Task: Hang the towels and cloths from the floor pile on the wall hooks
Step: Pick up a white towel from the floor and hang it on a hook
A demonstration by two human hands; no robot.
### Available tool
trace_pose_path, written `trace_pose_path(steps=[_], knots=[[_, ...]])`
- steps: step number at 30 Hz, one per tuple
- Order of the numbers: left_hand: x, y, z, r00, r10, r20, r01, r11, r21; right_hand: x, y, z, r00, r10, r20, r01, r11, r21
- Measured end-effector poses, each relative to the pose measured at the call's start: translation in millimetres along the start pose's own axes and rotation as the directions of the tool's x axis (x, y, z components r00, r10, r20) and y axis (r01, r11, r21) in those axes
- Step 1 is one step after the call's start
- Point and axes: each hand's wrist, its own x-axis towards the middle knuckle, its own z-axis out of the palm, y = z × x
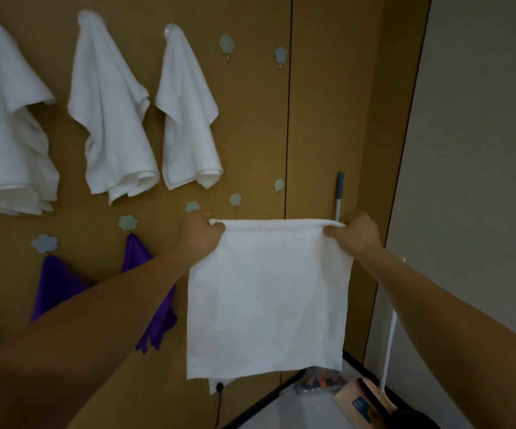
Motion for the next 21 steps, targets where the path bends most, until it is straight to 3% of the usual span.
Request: trace_pose_path(steps=[2, 4, 11, 14, 16, 18, 21], knots=[[9.5, -0.3, -4.9, 0.999, -0.042, -0.032, 0.038, 0.994, -0.103, 4.1, -13.6, 6.3, 0.998, -0.063, -0.014, 0.063, 0.998, 0.008], [20.3, -0.1, -11.6, 0.998, 0.02, -0.061, -0.03, 0.987, -0.158, 9.6, -27.3, 12.3, 0.996, -0.09, -0.027, 0.091, 0.995, 0.037], [58.4, 15.0, -22.6, 0.976, 0.218, 0.019, -0.214, 0.968, -0.134, 41.4, -79.2, 36.3, 0.988, -0.108, -0.115, 0.131, 0.967, 0.22], [75.3, 19.5, -26.0, 0.95, 0.236, 0.203, -0.237, 0.971, -0.022, 53.6, -91.7, 43.3, 0.985, -0.169, -0.02, 0.17, 0.961, 0.22], [85.8, 22.8, -29.2, 0.924, 0.18, 0.338, -0.238, 0.961, 0.139, 61.6, -93.7, 44.1, 0.972, -0.217, 0.09, 0.192, 0.956, 0.223], [102.6, 23.4, -28.1, 0.907, 0.146, 0.395, -0.25, 0.942, 0.226, 68.8, -94.9, 39.0, 0.944, -0.265, 0.195, 0.225, 0.953, 0.204], [128.9, 26.3, -20.9, 0.898, 0.178, 0.402, -0.216, 0.975, 0.052, 87.0, -97.3, 36.2, 0.941, -0.266, 0.21, 0.238, 0.959, 0.153]])
